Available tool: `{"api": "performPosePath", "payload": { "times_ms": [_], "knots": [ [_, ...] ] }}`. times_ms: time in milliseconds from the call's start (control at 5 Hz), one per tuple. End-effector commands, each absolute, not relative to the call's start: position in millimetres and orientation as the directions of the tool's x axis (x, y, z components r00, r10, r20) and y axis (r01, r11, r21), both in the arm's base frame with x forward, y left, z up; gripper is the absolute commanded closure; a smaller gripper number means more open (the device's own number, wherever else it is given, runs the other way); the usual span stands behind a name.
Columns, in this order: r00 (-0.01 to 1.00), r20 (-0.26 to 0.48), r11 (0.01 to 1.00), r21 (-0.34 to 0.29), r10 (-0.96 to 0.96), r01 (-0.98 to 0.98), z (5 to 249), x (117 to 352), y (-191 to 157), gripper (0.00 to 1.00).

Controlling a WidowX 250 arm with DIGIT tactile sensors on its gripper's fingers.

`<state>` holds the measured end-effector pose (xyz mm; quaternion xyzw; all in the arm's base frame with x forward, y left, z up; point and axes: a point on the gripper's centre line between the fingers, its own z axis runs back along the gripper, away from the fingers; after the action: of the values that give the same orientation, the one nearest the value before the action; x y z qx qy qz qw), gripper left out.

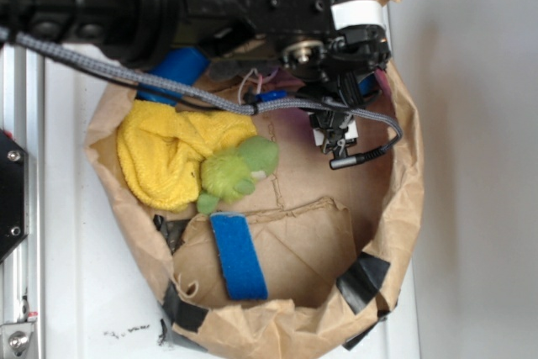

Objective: Grab the blue ball.

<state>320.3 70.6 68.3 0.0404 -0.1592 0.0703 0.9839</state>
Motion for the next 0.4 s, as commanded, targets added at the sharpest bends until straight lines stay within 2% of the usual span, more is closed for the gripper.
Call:
{"api": "performPosePath", "payload": {
  "times_ms": [0, 200],
  "knots": [
    [0.918, 0.374, 0.984, 0.061, 0.134, -0.169, 88.1, 328.9, 78.5, 0.0],
    [0.883, 0.422, 0.97, 0.026, 0.208, -0.242, 82.3, 329.9, 76.8, 0.0]
  ]
}}
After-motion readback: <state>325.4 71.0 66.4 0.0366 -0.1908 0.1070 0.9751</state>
